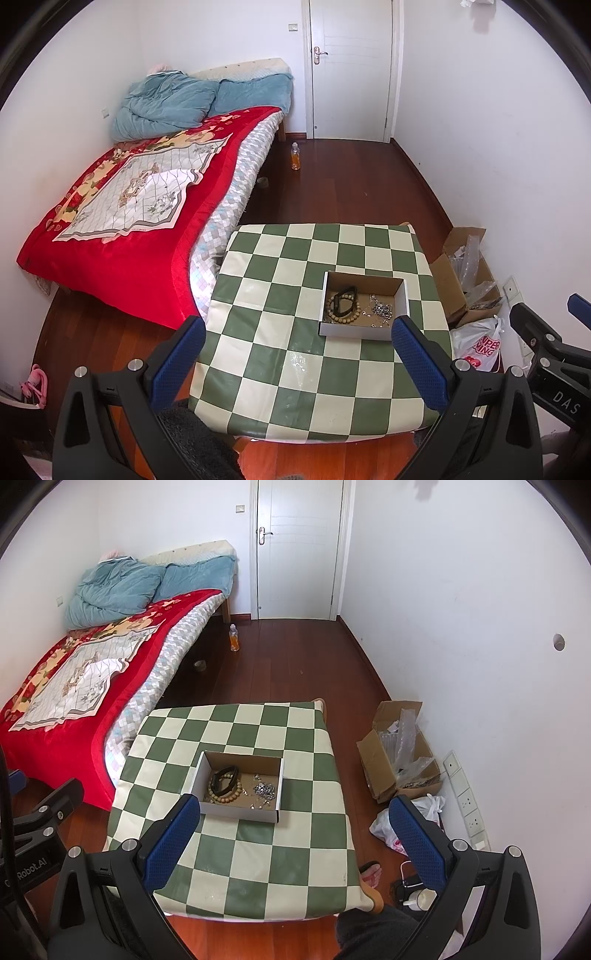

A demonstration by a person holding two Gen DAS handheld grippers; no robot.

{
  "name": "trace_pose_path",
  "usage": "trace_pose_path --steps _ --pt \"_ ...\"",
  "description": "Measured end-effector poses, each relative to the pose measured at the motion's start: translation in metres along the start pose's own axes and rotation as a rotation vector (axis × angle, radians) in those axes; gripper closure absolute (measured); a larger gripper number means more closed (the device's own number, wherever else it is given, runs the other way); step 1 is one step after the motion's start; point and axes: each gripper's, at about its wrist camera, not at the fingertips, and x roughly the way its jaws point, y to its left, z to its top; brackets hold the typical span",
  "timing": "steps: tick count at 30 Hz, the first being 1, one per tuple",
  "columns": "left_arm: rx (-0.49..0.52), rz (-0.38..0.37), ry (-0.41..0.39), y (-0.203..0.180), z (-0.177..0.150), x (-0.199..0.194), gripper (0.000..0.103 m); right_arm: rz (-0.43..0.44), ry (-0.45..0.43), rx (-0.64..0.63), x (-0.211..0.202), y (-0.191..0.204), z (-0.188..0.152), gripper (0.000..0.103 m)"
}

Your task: Organize jewelry

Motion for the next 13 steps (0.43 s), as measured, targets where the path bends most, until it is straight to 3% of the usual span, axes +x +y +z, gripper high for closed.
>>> trace_pose_path --steps 13 --pt "0.002 -0.005 -0.004 0.0003 0.0001 -0.0031 0.000 0.001 -0.004 0.003 -0.0040 -0.0008 0.0003 0.000"
